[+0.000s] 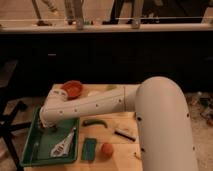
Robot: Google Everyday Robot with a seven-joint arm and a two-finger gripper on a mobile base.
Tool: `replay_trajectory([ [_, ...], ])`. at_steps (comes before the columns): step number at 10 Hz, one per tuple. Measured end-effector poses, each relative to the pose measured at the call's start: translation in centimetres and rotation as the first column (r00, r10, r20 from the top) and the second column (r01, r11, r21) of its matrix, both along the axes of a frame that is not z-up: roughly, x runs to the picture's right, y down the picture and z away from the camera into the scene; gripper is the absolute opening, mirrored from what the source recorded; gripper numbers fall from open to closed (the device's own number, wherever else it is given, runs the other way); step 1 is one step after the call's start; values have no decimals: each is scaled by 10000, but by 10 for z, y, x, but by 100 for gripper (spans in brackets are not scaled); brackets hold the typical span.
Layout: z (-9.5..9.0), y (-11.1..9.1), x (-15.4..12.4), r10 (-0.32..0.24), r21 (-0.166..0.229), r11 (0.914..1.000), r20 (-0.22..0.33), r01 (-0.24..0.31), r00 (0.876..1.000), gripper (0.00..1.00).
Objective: Place grapes in red bowl
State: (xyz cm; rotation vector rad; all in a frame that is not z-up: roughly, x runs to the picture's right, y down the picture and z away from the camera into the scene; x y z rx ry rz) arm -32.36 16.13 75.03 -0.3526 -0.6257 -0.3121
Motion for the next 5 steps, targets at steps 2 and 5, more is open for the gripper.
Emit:
replay_trajectory([
  [2, -8, -8, -6, 5, 216, 9998, 198, -9, 9998, 0],
  [5, -17, -26, -18, 50, 560, 9984, 341, -69, 9994, 0],
])
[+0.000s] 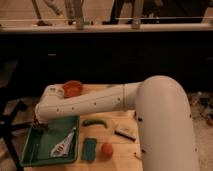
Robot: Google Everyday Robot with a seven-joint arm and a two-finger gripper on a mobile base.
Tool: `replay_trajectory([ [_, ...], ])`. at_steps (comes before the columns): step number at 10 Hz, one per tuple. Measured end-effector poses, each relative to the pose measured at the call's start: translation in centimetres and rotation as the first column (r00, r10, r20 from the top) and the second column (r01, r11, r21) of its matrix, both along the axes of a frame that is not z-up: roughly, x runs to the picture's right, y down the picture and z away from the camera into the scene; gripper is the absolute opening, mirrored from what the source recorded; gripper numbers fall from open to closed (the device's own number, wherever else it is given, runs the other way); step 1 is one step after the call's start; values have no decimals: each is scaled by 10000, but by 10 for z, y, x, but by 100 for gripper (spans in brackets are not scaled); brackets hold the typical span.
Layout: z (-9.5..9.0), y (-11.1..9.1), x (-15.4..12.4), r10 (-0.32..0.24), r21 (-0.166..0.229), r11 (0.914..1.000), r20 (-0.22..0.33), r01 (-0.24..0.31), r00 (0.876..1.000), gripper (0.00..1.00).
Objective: Place grapes in red bowl
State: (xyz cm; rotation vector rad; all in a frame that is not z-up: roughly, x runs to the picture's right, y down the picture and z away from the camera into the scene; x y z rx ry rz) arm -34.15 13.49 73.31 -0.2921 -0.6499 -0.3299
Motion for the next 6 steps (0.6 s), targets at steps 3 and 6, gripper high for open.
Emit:
replay_trajectory([
  [3, -7, -22, -14, 69, 381, 9992, 55, -71, 10000, 0],
  [6, -19, -55, -25, 317, 846, 9959, -15, -314, 9995, 0],
])
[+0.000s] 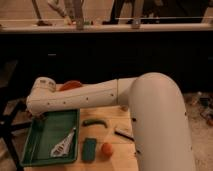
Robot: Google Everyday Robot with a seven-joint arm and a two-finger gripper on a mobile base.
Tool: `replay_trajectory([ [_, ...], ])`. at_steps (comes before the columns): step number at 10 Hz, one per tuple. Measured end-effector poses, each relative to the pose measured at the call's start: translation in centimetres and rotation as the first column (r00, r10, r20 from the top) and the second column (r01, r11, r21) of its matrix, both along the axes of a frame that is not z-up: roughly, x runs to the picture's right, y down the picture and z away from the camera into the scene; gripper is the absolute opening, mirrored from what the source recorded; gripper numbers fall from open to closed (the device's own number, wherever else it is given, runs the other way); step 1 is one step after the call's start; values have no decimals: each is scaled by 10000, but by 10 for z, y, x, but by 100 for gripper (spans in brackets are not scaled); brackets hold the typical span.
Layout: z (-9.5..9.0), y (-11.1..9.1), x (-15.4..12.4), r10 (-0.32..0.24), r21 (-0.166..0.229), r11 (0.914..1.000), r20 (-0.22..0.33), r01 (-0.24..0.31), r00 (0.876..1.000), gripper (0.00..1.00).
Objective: Place grapes in red bowl
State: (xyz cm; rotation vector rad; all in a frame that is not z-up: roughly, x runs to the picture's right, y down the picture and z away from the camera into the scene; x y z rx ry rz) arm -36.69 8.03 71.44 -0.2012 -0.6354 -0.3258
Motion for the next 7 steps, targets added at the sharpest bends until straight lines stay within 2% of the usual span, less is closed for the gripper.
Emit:
replay_trajectory([
  [3, -13, -34, 7, 328, 456, 9984, -142, -321, 9994, 0],
  [7, -14, -36, 9, 316, 479, 9984, -146, -309, 9994, 0],
])
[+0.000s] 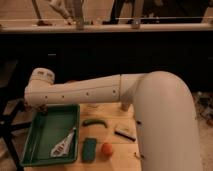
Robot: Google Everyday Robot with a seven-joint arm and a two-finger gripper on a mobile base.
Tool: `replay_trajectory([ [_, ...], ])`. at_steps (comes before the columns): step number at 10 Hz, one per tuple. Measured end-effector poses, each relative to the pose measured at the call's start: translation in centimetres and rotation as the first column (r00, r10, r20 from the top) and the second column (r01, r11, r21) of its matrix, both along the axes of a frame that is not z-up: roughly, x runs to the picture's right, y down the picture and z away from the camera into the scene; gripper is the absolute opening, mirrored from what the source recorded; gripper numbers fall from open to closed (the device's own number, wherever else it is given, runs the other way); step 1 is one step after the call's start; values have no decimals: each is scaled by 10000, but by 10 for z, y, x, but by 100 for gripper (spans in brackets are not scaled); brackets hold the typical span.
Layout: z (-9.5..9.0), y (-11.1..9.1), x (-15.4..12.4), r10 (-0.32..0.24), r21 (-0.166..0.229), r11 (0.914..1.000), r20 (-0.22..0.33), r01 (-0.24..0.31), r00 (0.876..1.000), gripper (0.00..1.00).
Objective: Place grapes in red bowl
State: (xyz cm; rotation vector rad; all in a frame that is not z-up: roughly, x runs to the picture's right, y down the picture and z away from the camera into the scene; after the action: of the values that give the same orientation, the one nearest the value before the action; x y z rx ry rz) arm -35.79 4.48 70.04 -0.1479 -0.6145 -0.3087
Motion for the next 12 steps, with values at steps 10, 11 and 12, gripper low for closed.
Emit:
replay_trajectory([
  [10, 11, -68, 5, 675, 1289, 9896, -195, -645, 9975, 0],
  [11, 13, -74, 6, 778, 1382, 9876, -214, -741, 9967, 0],
  [12, 21, -82, 13, 1027, 1434, 9848, -287, -976, 9943, 0],
])
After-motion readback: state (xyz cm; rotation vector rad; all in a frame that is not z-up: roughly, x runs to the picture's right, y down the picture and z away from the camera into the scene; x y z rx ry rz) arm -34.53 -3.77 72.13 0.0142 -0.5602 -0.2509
